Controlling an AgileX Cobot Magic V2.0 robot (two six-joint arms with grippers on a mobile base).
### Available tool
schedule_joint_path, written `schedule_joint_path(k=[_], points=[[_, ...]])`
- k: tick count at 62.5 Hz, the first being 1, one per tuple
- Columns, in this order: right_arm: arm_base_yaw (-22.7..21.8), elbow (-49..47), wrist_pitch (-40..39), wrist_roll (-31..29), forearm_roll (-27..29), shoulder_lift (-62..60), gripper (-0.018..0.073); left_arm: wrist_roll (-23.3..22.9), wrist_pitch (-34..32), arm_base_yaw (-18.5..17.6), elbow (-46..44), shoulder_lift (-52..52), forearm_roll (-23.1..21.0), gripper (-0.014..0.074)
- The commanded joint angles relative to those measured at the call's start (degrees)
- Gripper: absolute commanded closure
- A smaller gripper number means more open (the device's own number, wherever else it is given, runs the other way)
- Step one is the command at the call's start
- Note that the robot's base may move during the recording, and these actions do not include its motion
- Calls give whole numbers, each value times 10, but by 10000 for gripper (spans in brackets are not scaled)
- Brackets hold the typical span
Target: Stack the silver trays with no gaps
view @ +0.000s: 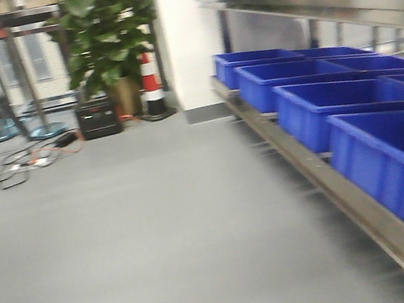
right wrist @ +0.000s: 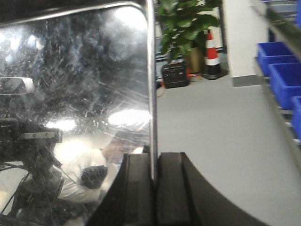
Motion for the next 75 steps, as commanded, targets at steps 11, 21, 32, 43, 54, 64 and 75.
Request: schedule_joint_path(k=[11,21,32,43,54,64,75], points=[[11,-6,-49,-1,26,0,627,-1,-53,-12,-4,0,-22,615],[11,-6,-49,-1,26,0,627,-1,-53,-12,-4,0,-22,615],[11,-6,-49,-1,26,0,627,-1,-53,-12,-4,0,-22,615],[11,-6,-49,-1,26,0,627,-1,-53,-12,-4,0,-22,615],[11,-6,-49,-1,26,0,627,-1,-53,-12,-4,0,-22,615],[11,-6,-49,-1,26,0,627,-1,-53,-12,-4,0,-22,615],[11,-6,-51,-1,26,0,627,-1,-54,-12,-4,0,-22,615]])
